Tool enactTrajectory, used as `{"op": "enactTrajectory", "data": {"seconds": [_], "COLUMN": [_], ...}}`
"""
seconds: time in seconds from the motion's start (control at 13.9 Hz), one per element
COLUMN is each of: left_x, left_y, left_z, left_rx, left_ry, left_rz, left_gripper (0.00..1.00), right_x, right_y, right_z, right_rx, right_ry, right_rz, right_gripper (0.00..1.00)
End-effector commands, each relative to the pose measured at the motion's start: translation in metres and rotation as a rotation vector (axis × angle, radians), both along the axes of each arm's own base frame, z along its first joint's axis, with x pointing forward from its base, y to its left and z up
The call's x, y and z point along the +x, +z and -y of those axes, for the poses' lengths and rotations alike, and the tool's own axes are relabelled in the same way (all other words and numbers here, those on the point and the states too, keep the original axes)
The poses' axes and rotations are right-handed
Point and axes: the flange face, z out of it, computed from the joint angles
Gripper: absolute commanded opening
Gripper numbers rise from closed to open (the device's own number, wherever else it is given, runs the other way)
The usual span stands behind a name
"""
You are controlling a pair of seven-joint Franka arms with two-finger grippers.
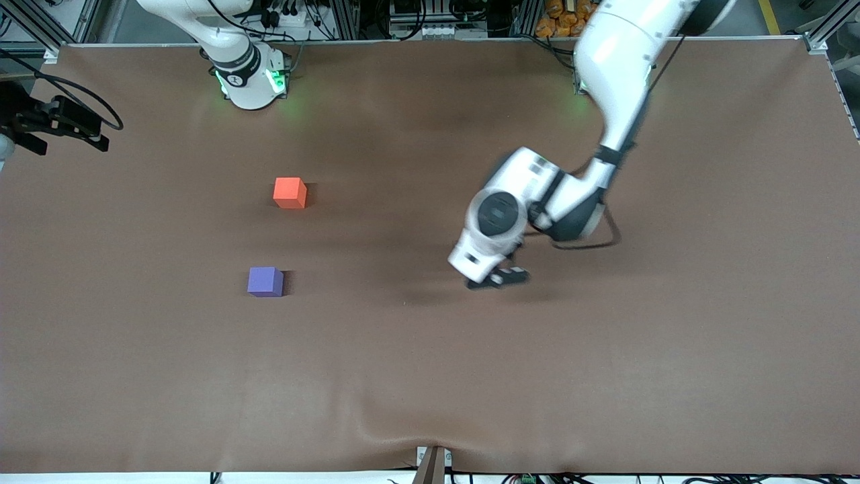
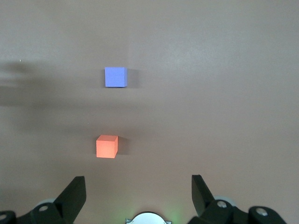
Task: Place blue block between orange and purple blocks
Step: 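Carry the light-blue cube with the left gripper toward the orange cube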
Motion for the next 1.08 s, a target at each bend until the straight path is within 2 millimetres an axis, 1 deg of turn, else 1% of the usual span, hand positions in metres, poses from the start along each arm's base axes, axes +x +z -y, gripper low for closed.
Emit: {"op": "enactTrajectory", "data": {"seconds": [0.0, 0.07, 0.29, 0.36, 0.43, 0.5, 0.57, 0.65, 0.79, 0.86, 1.0], "left_x": [-0.048, -0.066, -0.098, -0.11, -0.117, -0.117, -0.118, -0.118, -0.12, -0.112, -0.107], "left_y": [-0.016, -0.023, -0.053, -0.061, -0.07, -0.075, -0.08, -0.08, -0.059, -0.043, 0.002], "left_z": [0.062, 0.083, 0.122, 0.132, 0.137, 0.137, 0.137, 0.136, 0.141, 0.138, 0.131], "left_rx": [-0.007, -0.019, -0.078, -0.085, -0.084, -0.083, -0.079, -0.071, -0.075, -0.085, -0.076], "left_ry": [-0.011, -0.03, -0.064, -0.084, -0.105, -0.12, -0.124, -0.131, -0.149, -0.138, -0.13], "left_rz": [0.003, 0.017, 0.065, 0.073, 0.077, 0.078, 0.082, 0.089, 0.121, 0.133, 0.137], "left_gripper": [0.54, 0.54, 0.54, 0.54, 0.54, 0.57, 0.74, 1.0, 1.0, 1.0, 1.0], "right_x": [0.001, 0.002, 0.002, 0.002, 0.003, 0.003, 0.003, 0.003, 0.003, 0.003, 0.006], "right_y": [0.002, 0.0, 0.0, 0.0, -0.001, -0.001, -0.001, -0.001, -0.001, -0.002, -0.006], "right_z": [0.0, -0.001, -0.001, -0.001, -0.001, -0.001, -0.001, -0.002, -0.002, -0.002, -0.002], "right_rx": [0.001, -0.001, -0.001, 0.0, -0.001, 0.0, 0.0, 0.0, 0.0, 0.0, -0.001], "right_ry": [-0.017, -0.015, -0.015, -0.015, -0.015, -0.015, -0.015, -0.014, -0.014, -0.014, -0.014], "right_rz": [-0.006, -0.009, -0.01, -0.01, -0.012, -0.012, -0.012, -0.012, -0.012, -0.013, -0.021], "right_gripper": [1.0, 1.0, 1.0, 1.0, 1.0, 1.0, 1.0, 1.0, 1.0, 1.0, 1.0]}}
